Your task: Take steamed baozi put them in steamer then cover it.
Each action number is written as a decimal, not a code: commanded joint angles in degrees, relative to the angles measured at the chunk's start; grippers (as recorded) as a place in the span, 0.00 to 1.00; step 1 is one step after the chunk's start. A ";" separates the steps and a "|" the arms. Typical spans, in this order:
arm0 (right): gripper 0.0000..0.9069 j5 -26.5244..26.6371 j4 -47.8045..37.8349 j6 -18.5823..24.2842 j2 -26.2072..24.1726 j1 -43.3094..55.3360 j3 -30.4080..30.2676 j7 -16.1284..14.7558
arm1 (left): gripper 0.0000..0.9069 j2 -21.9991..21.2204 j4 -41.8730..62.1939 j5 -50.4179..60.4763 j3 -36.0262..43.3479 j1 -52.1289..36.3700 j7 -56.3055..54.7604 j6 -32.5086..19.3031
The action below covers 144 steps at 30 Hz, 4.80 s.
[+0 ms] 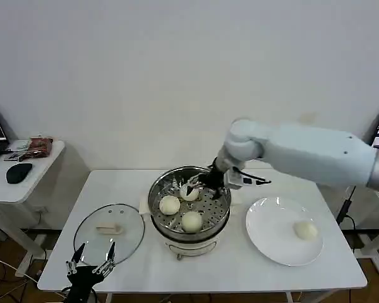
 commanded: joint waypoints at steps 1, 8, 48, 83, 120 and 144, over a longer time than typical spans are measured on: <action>1.00 8.54 1.63 -7.54 -11.65 4.08 -1.91 -0.10 | 1.00 -0.18 0.16 0.02 0.19 0.27 -0.02 -0.07; 1.00 12.75 2.26 -15.14 -21.75 6.11 -5.04 -1.80 | 1.00 -0.14 0.25 -0.10 -0.05 0.15 -0.05 -0.11; 1.00 7.41 -17.62 -17.18 -30.60 -23.71 8.26 -10.69 | 1.00 -0.04 -0.20 -0.09 -0.32 -0.10 -0.12 0.41; 1.00 10.69 -29.33 -18.72 -21.51 -30.97 14.64 -8.34 | 1.00 -0.57 -0.81 -0.14 -0.53 0.38 -0.09 0.43; 0.73 12.34 -27.69 -19.15 -22.82 -29.76 14.67 -9.89 | 1.00 -0.79 -2.64 -0.03 -0.66 1.12 -0.23 0.52; 0.76 31.73 -8.66 -25.32 -22.28 7.17 -14.39 -6.67 | 1.00 -0.49 -2.08 -0.01 -0.16 0.56 -0.62 0.29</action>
